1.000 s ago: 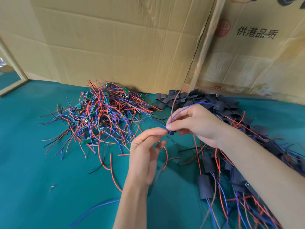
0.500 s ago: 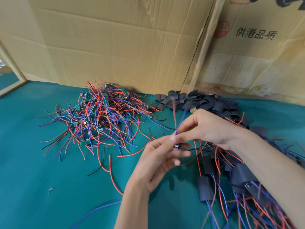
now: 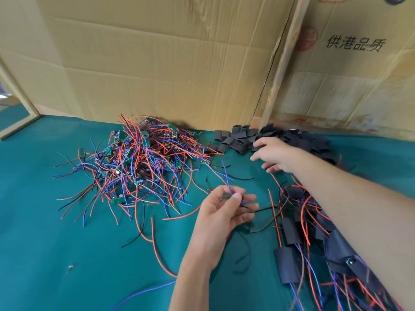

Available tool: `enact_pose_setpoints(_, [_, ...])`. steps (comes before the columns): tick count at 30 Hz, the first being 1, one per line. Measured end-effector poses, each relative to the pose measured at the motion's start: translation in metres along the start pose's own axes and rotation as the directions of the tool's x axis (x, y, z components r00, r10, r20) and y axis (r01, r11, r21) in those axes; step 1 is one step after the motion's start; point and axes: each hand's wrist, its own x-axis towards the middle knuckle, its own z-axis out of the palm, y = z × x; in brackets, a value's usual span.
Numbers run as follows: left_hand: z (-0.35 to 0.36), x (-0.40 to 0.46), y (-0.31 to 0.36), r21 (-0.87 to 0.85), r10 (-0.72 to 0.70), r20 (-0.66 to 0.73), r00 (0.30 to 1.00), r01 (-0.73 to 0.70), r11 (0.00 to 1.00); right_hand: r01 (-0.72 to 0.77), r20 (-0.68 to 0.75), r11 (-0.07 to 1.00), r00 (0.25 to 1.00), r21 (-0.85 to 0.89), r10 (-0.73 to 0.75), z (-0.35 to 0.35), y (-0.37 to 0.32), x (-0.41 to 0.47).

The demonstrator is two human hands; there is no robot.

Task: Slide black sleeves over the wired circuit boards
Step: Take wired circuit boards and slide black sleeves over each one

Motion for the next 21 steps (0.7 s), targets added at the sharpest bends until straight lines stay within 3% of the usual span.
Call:
enact_pose_setpoints(6, [0.004, 0.001, -0.004, 0.063, -0.001, -0.013, 1.0, 0.002, 0.998, -0.01, -0.239, 0.996, 0.971, -0.088, -0.011, 0.016, -0.005, 0.007])
enact_pose_setpoints(13, [0.007, 0.001, -0.001, 0.001, -0.017, -0.043, 0.999, 0.017, 1.0, 0.001, -0.327, 1.0, 0.945, 0.023, 0.006, 0.015, 0.001, 0.009])
enact_pose_setpoints(16, [0.007, 0.001, 0.001, -0.032, -0.022, -0.052, 0.998, 0.02, 0.999, 0.053, -0.394, 0.981, 0.911, -0.184, -0.124, 0.01, 0.006, 0.014])
enact_pose_setpoints(18, [0.006, 0.002, 0.0, -0.032, -0.02, -0.062, 0.998, 0.018, 0.999, 0.081, -0.316, 0.927, 0.926, -0.367, -0.205, 0.01, 0.005, 0.018])
enact_pose_setpoints(21, [0.005, 0.003, -0.001, -0.035, -0.022, -0.071, 0.997, 0.02, 0.999, 0.054, -0.262, 0.889, 0.946, -0.455, -0.191, 0.013, 0.002, 0.022])
